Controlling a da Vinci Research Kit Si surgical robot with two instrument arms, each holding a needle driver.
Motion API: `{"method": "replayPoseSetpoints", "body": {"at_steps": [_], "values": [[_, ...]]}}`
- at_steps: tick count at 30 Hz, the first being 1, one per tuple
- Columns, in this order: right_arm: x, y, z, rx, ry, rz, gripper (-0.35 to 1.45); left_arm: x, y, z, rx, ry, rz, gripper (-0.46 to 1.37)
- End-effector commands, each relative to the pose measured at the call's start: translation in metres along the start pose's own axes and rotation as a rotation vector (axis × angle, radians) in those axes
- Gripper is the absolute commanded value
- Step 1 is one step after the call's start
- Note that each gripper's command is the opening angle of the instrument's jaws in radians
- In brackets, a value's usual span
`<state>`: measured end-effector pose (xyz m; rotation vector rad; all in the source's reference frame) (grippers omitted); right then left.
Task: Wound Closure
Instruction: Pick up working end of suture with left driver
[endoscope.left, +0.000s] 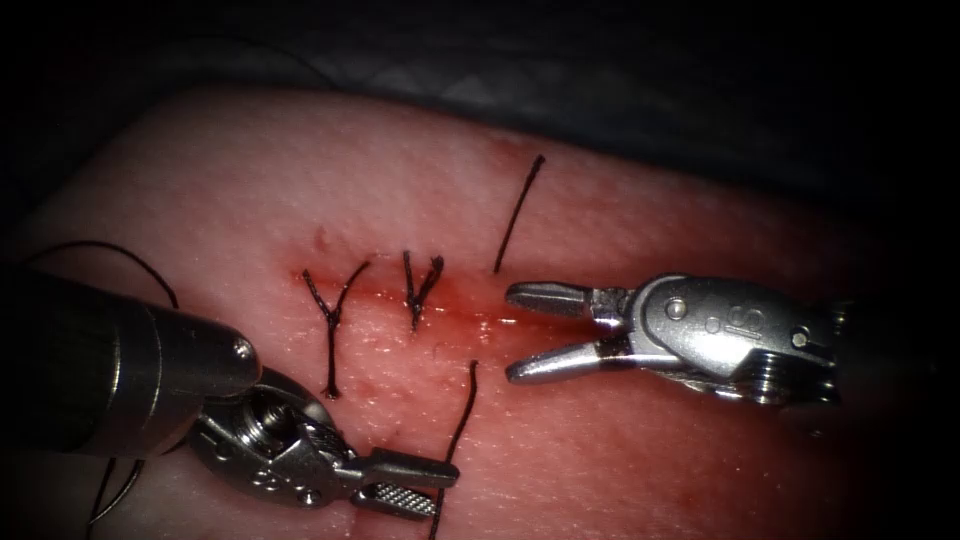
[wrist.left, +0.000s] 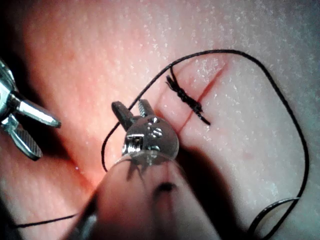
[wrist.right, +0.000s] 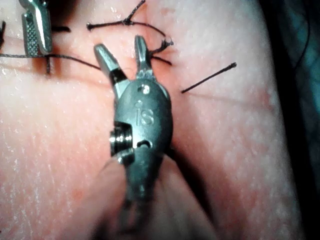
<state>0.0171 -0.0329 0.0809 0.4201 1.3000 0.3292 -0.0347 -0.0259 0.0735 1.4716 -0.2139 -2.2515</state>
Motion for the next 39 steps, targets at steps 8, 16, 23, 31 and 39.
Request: {"method": "replayPoseSetpoints", "body": {"at_steps": [8, 16, 23, 31, 39], "values": [[0.0000, -0.0001, 0.0000, 0.010, 0.002, -0.003, 0.21, -0.0002, 0.0007, 0.0008, 0.004, -0.005, -0.012, 0.57], [0.0000, -0.0001, 0.0000, 0.010, 0.002, -0.003, 0.20, 0.0006, 0.0011, 0.0012, -0.006, 0.018, 0.001, 0.54], [0.0000, -0.0001, 0.0000, 0.010, 0.005, -0.003, 0.20, 0.0010, 0.0011, 0.0016, -0.009, 0.033, 0.010, 0.49], [0.0000, -0.0001, 0.0000, 0.010, 0.005, -0.003, 0.20, 0.0013, 0.0015, 0.0018, -0.019, 0.066, 0.022, 0.33], [-0.0001, -0.0001, 0.0001, 0.010, 0.005, -0.004, 0.20, 0.0010, 0.0004, 0.0023, -0.050, 0.097, 0.023, -0.35]]}}
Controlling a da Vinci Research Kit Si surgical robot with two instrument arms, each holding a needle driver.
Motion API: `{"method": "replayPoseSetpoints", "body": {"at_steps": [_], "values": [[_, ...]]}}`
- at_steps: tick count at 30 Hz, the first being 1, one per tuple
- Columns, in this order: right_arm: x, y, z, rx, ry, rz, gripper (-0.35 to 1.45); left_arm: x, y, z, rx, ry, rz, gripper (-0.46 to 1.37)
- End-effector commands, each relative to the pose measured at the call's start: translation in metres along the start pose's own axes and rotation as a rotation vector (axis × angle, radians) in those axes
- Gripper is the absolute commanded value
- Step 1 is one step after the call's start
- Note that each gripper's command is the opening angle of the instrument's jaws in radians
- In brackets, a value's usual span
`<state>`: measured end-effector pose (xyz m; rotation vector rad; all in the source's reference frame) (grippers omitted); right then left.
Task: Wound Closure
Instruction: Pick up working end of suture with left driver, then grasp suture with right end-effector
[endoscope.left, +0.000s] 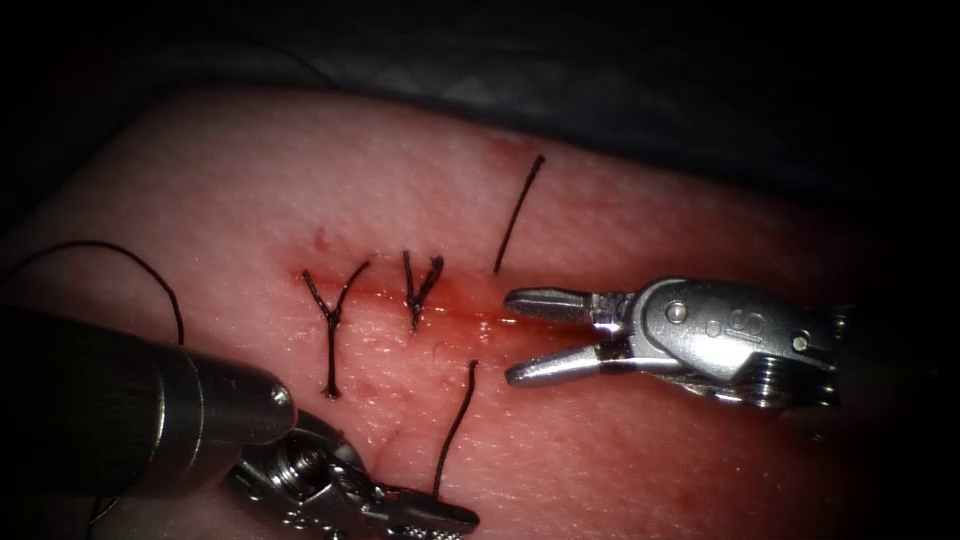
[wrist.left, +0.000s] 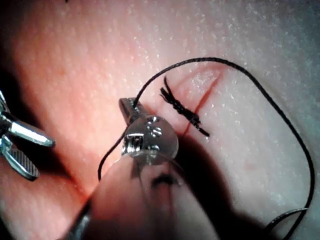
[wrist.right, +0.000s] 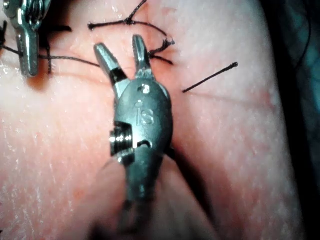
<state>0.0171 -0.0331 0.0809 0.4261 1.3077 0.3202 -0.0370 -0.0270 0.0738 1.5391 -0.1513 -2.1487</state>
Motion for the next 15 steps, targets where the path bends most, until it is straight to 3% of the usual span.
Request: {"method": "replayPoseSetpoints", "body": {"at_steps": [1, 6, 11, 15], "values": [[-0.0001, 0.0000, 0.0000, 0.000, 0.000, -0.001, 0.20, -0.0004, -0.0007, -0.0001, -0.006, 0.010, -0.014, -0.35], [-0.0007, 0.0001, 0.0001, 0.000, -0.001, -0.025, 0.22, -0.0014, -0.0017, -0.0001, -0.006, 0.018, -0.021, -0.35], [-0.0021, 0.0004, 0.0003, 0.001, -0.008, -0.087, 0.38, -0.0018, -0.0021, 0.0001, -0.005, 0.019, -0.021, -0.35], [-0.0029, 0.0004, 0.0007, 0.006, -0.060, -0.192, 0.48, -0.0019, -0.0026, 0.0001, -0.007, 0.020, -0.024, -0.35]]}}
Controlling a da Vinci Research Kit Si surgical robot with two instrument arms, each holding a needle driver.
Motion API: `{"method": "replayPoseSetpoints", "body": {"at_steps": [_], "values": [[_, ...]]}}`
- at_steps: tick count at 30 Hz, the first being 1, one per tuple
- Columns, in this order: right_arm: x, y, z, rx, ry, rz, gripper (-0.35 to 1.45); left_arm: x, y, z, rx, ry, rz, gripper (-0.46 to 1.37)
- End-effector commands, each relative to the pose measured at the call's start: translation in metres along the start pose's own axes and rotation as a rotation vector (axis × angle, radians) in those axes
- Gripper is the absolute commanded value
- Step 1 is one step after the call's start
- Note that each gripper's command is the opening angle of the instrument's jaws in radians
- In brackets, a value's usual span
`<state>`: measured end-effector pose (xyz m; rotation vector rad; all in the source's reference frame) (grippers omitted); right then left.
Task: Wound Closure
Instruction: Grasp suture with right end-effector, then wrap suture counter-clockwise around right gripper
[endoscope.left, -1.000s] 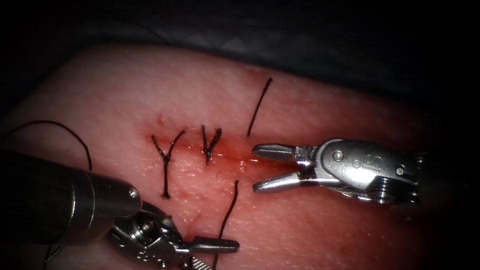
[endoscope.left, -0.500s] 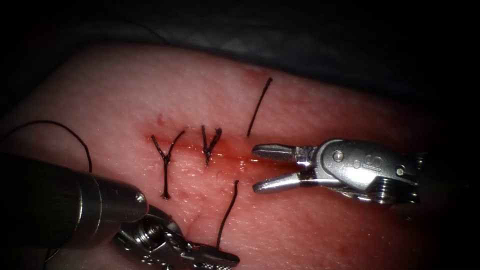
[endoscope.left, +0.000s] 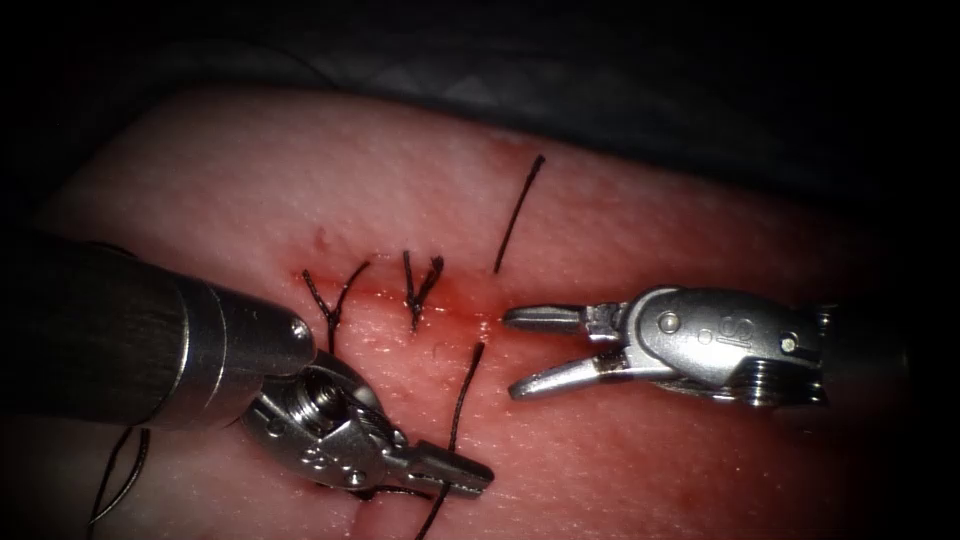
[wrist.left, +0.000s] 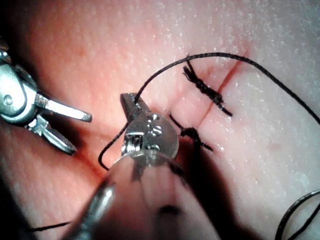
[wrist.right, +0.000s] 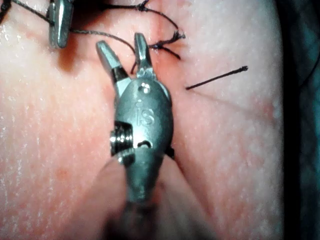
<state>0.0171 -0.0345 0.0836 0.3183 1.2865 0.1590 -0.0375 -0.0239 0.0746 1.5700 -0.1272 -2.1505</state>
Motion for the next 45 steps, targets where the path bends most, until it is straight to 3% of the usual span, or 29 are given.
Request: {"method": "replayPoseSetpoints", "body": {"at_steps": [1, 9, 13, 16, 28, 32, 33, 35, 45], "values": [[0.0000, 0.0003, 0.0001, -0.002, -0.027, -0.046, 0.50, 0.0000, -0.0003, -0.0001, -0.004, 0.002, -0.002, -0.35], [0.0002, 0.0001, 0.0014, -0.037, -0.112, -0.261, 0.58, 0.0002, -0.0020, 0.0001, 0.028, 0.013, -0.013, -0.35], [0.0005, 0.0004, 0.0016, -0.080, -0.142, -0.370, 0.83, 0.0001, -0.0030, -0.0001, 0.044, 0.024, -0.037, -0.35], [0.0005, 0.0001, 0.0017, -0.081, -0.150, -0.451, 0.80, 0.0000, -0.0039, -0.0007, 0.083, 0.036, -0.053, -0.35], [0.0010, -0.0012, 0.0041, -0.056, -0.123, -0.530, 0.64, -0.0001, -0.0043, -0.0006, 0.090, 0.038, -0.066, -0.35], [0.0012, -0.0010, 0.0038, -0.062, -0.094, -0.529, 0.41, -0.0004, -0.0043, -0.0007, 0.089, 0.041, -0.070, -0.35], [0.0012, -0.0010, 0.0036, -0.063, -0.091, -0.529, 0.23, -0.0005, -0.0043, -0.0008, 0.088, 0.042, -0.070, -0.35], [0.0013, -0.0011, 0.0033, -0.050, -0.082, -0.529, -0.35, -0.0007, -0.0043, -0.0008, 0.088, 0.043, -0.075, -0.35], [0.0009, -0.0010, 0.0023, -0.057, -0.060, -0.557, -0.35, -0.0007, -0.0042, -0.0006, 0.090, 0.037, -0.074, -0.35]]}}
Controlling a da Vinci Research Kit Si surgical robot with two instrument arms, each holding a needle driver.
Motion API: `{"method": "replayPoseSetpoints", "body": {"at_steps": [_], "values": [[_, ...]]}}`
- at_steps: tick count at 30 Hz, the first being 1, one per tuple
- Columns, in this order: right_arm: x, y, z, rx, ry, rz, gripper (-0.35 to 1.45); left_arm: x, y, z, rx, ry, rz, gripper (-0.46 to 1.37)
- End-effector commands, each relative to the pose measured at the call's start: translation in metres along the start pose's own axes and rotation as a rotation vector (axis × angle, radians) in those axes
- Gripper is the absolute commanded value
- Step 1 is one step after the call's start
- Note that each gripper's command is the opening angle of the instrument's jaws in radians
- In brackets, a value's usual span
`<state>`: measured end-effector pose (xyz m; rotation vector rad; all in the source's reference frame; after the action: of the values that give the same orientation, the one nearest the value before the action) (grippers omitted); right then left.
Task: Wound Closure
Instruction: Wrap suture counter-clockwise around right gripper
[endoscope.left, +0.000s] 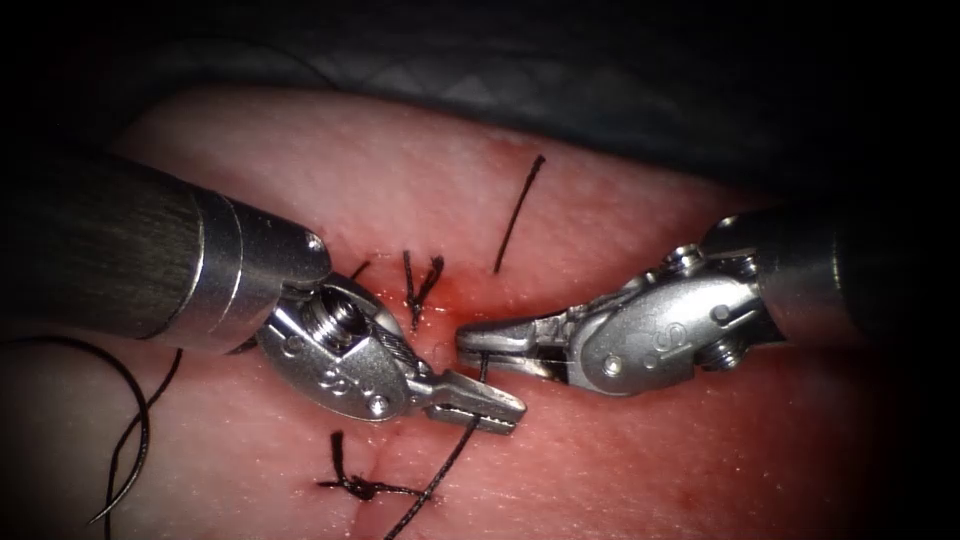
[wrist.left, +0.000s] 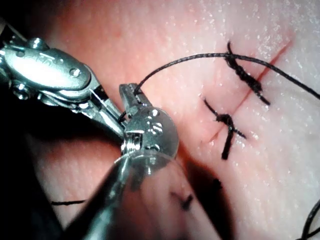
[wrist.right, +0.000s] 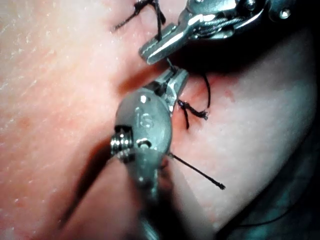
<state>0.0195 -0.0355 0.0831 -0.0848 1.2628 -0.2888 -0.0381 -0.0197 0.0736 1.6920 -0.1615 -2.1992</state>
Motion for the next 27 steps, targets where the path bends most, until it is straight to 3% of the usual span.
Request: {"method": "replayPoseSetpoints", "body": {"at_steps": [1, 2, 6, 9, 11, 20, 23, 27], "values": [[-0.0001, 0.0001, -0.0001, -0.005, 0.001, 0.000, -0.35, 0.0000, 0.0000, 0.0000, -0.004, 0.000, 0.000, -0.35], [-0.0003, 0.0001, -0.0002, -0.005, 0.001, -0.001, -0.35, 0.0000, -0.0001, 0.0000, -0.001, 0.001, -0.006, 0.04], [-0.0010, 0.0002, -0.0006, -0.008, -0.004, -0.005, -0.35, 0.0000, -0.0002, 0.0000, 0.052, 0.014, -0.011, 0.80], [-0.0018, 0.0003, -0.0009, -0.019, -0.020, -0.007, -0.35, 0.0003, -0.0001, 0.0002, 0.088, 0.027, -0.016, 1.08], [-0.0025, 0.0006, -0.0011, -0.023, -0.027, -0.008, -0.35, 0.0005, 0.0001, 0.0003, 0.088, 0.027, -0.015, 1.17], [-0.0048, 0.0022, -0.0029, -0.079, -0.035, 0.056, -0.35, 0.0006, 0.0013, 0.0000, 0.081, 0.030, -0.005, 1.17], [-0.0056, 0.0028, -0.0034, -0.093, -0.042, 0.075, -0.35, 0.0005, 0.0018, 0.0002, 0.080, 0.028, 0.000, 1.07], [-0.0064, 0.0034, -0.0038, -0.105, -0.044, 0.089, -0.35, 0.0002, 0.0027, 0.0005, 0.078, 0.025, 0.009, 0.77]]}}
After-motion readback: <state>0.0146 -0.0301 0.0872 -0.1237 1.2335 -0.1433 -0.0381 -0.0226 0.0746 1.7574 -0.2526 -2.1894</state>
